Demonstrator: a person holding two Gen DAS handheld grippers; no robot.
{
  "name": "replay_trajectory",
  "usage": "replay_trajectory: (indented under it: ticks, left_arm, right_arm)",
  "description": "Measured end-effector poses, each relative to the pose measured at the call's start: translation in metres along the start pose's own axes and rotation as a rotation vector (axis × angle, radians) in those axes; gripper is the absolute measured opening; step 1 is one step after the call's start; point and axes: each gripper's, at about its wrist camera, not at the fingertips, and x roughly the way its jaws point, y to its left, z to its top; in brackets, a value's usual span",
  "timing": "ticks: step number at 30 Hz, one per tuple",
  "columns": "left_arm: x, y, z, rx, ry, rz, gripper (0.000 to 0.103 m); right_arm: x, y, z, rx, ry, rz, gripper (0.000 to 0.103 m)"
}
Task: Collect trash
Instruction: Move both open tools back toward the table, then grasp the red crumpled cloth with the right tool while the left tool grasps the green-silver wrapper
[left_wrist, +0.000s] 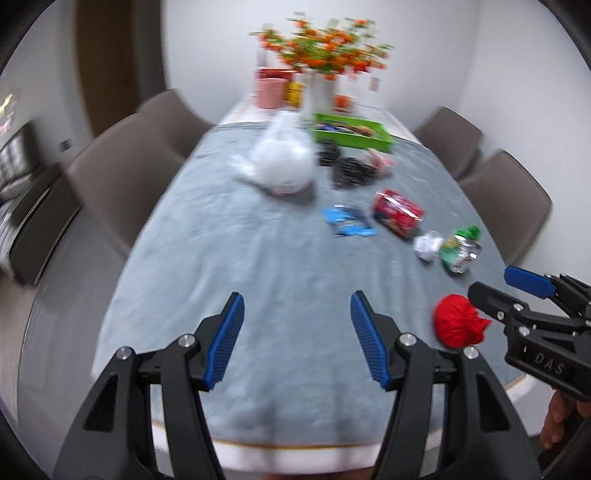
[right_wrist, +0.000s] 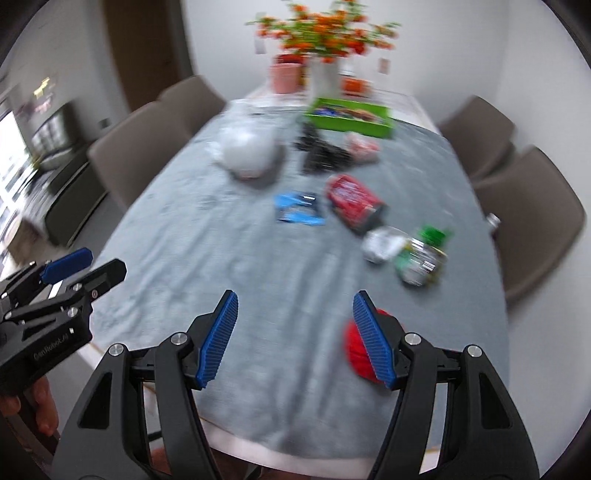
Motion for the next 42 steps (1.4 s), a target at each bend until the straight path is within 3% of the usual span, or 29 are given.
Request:
replay_trajectory:
  ticks: [7, 12, 24, 32, 42]
  left_arm:
    - [0.04, -0.047, 0.019, 0.135, 0.038, -0.132, 0.06]
    - [0.069, -0.064, 0.012, 0.21, 0.085, -0.19, 0.06]
    - [0.11, -0.083, -0.012, 0.249, 0.152, -0.19, 0.06]
    - [0.117, -0.1, -0.009, 0.224, 0.164, -0.168, 0.06]
    - [0.114, -0.132, 0.006, 0.225, 0.154, -0.153, 0.061]
  right_arm:
    - [0.008, -0.059, -0.015, 0.149, 0.03, -0.128, 0.063]
    - [0.032, -0.074, -0.032, 0.225, 0.067, -0.154, 0.063]
    - [0.096, -0.081, -0.056, 0.231, 0.146, -0.126, 0.063]
    - [0.105, -0.09, -0.052, 0.173, 0.173, -0.085, 0.034]
    - [0.089, -0.117, -0.039, 0.157, 0.153, -0.059, 0.028]
